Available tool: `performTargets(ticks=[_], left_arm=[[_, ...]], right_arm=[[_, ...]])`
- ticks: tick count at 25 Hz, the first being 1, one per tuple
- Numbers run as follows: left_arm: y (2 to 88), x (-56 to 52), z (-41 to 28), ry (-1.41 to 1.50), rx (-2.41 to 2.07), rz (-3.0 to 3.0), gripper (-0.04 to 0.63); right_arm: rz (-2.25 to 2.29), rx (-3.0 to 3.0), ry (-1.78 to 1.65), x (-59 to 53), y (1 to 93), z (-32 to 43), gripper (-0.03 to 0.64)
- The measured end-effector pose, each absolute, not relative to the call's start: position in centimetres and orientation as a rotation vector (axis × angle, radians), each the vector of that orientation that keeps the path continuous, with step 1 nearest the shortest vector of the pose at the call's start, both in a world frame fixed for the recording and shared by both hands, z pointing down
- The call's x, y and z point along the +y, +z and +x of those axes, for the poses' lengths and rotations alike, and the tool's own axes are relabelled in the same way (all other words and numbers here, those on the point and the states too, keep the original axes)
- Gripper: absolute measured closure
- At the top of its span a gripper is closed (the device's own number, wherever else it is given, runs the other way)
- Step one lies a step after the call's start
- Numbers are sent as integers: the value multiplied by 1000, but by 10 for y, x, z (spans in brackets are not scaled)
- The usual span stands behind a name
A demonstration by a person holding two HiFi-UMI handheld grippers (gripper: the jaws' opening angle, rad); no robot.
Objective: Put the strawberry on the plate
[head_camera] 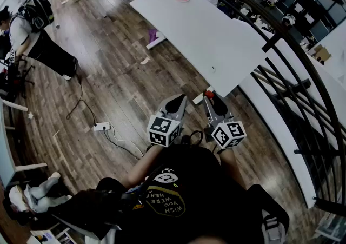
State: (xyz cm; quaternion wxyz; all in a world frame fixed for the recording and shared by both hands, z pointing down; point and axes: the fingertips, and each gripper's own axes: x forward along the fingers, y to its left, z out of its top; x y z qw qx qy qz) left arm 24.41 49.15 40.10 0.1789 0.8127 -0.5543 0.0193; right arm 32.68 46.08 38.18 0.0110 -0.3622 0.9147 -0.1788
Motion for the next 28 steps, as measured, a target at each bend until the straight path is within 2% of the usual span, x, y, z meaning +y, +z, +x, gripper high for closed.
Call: performTargets(ticks=[28], left_arm=[[397,465,299,176,-1628,2330,595]], right_arm=[[-1042,2857,-636,437,387,378,477]])
